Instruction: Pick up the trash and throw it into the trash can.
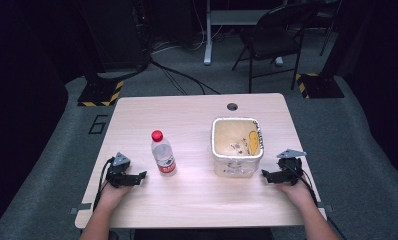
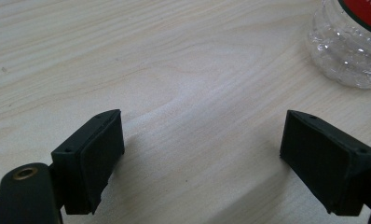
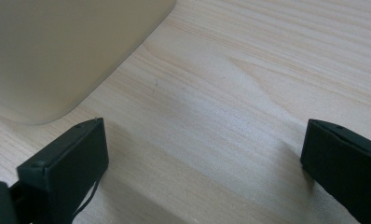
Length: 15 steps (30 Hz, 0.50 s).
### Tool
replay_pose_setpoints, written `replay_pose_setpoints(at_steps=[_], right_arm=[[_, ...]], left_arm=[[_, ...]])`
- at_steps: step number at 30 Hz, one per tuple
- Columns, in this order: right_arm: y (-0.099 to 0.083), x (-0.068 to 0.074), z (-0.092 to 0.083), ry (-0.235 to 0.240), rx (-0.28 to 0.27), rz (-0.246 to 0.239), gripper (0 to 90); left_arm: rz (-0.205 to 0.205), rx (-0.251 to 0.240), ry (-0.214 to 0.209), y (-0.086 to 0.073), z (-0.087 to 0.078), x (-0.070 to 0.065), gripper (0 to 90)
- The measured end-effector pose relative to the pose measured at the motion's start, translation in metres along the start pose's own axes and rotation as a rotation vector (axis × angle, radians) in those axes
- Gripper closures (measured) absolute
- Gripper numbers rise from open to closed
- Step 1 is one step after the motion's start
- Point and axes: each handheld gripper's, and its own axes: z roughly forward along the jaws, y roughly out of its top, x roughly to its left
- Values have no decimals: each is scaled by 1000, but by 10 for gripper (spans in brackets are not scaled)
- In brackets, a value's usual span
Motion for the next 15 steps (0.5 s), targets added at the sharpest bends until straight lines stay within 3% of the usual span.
replay_pose_setpoints(at_steps=[15], right_arm=[[-1, 0, -1, -2, 2, 0, 0]], left_arm=[[-1, 29, 2, 3, -3, -3, 177]])
